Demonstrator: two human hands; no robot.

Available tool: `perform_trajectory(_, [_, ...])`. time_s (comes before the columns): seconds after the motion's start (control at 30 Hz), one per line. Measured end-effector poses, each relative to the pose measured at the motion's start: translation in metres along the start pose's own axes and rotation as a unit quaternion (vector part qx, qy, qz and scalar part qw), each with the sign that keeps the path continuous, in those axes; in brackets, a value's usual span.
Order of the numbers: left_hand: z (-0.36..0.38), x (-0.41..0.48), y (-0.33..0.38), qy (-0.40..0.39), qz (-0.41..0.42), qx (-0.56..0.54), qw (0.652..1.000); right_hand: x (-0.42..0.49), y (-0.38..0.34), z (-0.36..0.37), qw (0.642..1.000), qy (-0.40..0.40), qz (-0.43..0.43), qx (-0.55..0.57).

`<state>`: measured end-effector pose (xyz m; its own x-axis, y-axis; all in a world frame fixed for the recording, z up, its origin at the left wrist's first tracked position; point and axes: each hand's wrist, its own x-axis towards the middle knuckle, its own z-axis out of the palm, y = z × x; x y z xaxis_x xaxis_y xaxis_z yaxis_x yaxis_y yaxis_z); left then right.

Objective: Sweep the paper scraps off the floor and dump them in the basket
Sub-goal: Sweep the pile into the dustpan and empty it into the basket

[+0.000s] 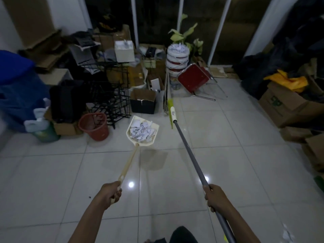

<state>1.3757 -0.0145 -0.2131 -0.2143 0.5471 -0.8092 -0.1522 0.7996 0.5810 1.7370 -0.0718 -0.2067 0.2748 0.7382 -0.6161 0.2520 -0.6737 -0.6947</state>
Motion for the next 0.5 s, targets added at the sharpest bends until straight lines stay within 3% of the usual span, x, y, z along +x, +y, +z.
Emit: perform_trajectory(0.5, [-0.071, 0.019, 0.062, 0.095, 0.042, -0.116, 0.988, 0.062, -0.101, 0.072, 0.987, -0.106, -0.040, -0.118])
